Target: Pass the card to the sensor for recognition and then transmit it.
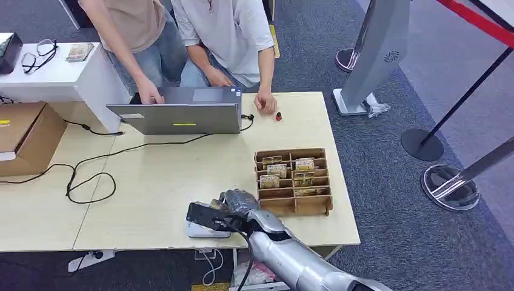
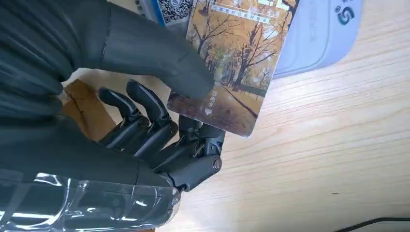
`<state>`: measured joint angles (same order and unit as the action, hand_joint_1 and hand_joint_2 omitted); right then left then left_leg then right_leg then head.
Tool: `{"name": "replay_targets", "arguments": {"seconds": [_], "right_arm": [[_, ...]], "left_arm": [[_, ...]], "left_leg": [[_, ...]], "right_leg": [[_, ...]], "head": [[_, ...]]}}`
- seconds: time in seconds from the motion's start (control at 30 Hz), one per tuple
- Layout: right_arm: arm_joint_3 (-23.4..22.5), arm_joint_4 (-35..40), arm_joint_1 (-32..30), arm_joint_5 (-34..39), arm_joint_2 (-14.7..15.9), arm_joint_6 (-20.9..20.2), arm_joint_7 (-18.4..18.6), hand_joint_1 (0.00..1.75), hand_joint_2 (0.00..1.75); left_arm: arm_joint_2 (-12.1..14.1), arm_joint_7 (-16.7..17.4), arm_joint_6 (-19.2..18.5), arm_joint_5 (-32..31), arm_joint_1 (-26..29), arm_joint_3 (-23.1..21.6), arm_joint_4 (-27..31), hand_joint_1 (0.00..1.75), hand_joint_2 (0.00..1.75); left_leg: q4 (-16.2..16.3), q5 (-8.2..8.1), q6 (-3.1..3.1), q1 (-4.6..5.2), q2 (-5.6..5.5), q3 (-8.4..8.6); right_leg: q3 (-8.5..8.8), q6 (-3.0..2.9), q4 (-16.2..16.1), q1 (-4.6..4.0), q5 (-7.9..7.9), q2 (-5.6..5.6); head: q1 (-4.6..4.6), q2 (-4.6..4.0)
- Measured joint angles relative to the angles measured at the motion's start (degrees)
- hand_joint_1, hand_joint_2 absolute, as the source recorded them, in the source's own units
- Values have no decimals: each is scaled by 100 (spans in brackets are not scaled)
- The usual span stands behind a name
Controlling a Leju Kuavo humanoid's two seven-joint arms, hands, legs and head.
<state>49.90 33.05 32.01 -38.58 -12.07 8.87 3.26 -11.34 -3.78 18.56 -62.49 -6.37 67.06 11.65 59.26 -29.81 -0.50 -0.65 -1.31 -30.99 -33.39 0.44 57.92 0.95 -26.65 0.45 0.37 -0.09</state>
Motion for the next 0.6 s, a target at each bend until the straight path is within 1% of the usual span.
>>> {"name": "replay_targets", "arguments": {"seconds": [0.17,0.33,0.6], "right_arm": [[0,-2,9,-53,-28,-31,-39,175,175],[11,-31,15,-326,-87,66,-4,175,175],[13,-35,17,-411,-116,96,33,175,175]], "left_arm": [[0,0,2,13,2,0,2,0,0],[11,15,-72,20,1,0,2,0,0],[44,42,-120,9,-1,0,0,0,0]], "left_leg": [[0,0,0,0,0,0],[0,0,0,0,0,0],[0,1,0,0,0,1]], "right_leg": [[0,0,0,0,0,0],[0,0,0,0,0,0],[1,0,0,0,0,0]], "head": [[0,0],[-2,0],[0,0]]}}
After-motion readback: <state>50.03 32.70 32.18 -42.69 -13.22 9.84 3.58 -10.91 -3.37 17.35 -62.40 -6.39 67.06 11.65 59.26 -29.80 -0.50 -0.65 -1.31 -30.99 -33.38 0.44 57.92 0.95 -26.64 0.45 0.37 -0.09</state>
